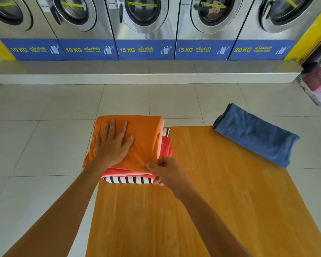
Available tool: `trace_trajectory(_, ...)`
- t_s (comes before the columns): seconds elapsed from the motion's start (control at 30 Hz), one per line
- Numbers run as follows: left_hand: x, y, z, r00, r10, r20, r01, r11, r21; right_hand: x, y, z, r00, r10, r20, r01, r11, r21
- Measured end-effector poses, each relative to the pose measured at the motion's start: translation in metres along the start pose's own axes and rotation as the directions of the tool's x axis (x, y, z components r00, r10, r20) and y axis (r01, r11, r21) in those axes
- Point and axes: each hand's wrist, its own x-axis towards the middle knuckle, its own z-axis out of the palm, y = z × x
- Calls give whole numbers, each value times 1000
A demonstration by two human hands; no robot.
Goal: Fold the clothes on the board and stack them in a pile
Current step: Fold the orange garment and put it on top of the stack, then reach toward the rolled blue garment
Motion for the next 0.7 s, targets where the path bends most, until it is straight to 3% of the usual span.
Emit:
trace_trajectory(0.17,-10,25,-8,996,-4,-88,-2,998,-70,-16,17,-20,999,32,-8,-32,999,37)
trace_trajectory(0.43,-31,118,7,941,243,-234,-292,935,-201,-25,31,-81,989,50,-138,-32,991,131)
trace_trajectory(0.6,-34,177,23,929,327,-175,-365,889,-276,-29,32,-138,962,48,-268,0,984,177)
trace_trajectory(0.7,-30,207,32,934,350,-72,-349,850,-394,-29,38,-193,903,37,-428,31,988,151)
